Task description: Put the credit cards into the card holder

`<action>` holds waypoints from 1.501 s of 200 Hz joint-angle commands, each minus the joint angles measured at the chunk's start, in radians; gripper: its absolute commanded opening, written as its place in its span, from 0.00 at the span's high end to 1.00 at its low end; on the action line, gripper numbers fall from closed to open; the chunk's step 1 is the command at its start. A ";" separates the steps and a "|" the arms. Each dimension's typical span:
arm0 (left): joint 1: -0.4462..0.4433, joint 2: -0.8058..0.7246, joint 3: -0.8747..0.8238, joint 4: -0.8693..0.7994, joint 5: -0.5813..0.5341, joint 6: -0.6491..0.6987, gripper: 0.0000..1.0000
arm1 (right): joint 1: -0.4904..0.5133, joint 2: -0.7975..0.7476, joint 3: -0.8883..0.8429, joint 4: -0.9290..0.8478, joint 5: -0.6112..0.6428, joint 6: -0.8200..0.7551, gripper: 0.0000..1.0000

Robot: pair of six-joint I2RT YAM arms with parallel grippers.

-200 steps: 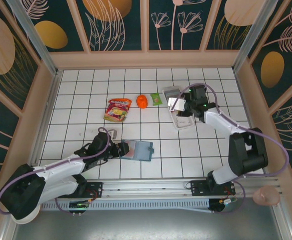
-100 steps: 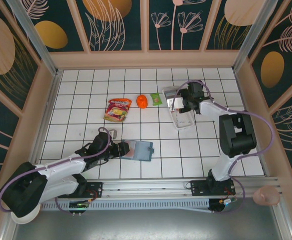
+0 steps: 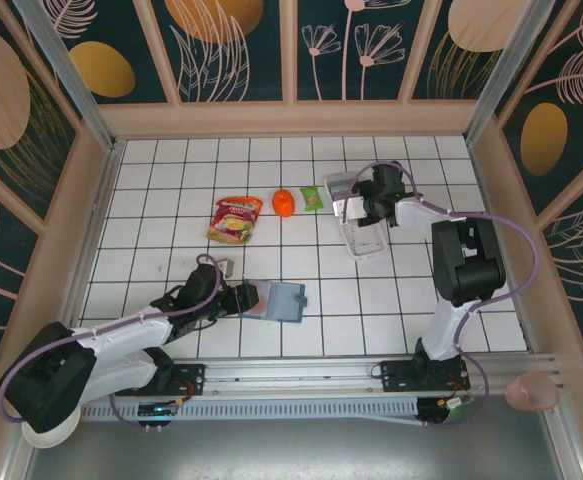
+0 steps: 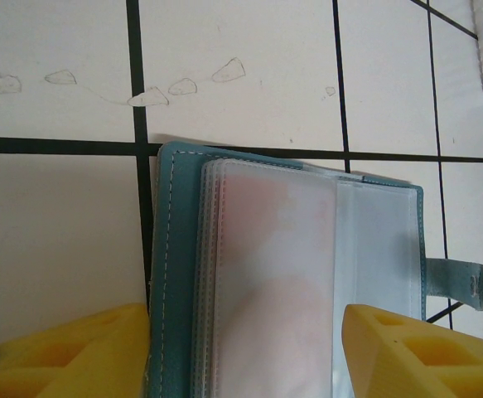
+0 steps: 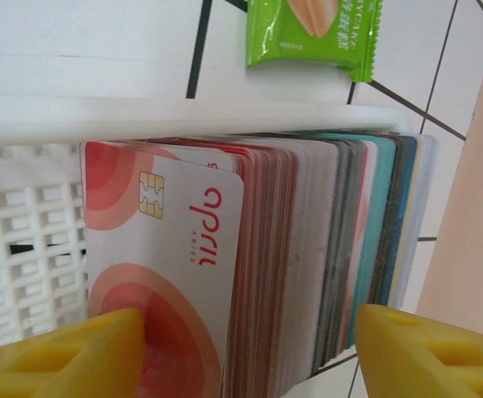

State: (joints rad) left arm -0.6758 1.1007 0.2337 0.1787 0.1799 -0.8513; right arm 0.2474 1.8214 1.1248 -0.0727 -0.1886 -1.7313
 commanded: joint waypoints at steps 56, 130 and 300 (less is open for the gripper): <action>-0.010 0.031 -0.014 0.034 0.021 -0.016 0.37 | -0.011 -0.008 0.075 -0.032 0.013 -0.040 0.46; -0.009 0.010 -0.022 0.026 0.016 -0.020 0.38 | -0.010 0.001 0.082 -0.046 0.017 -0.034 0.63; -0.010 0.018 -0.028 0.050 0.025 -0.018 0.38 | 0.001 -0.054 0.045 -0.120 0.014 0.016 0.86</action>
State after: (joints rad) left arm -0.6754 1.1065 0.2272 0.2001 0.1787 -0.8585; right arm 0.2440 1.8156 1.1736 -0.1623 -0.1764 -1.7439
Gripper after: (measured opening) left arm 0.619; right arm 0.140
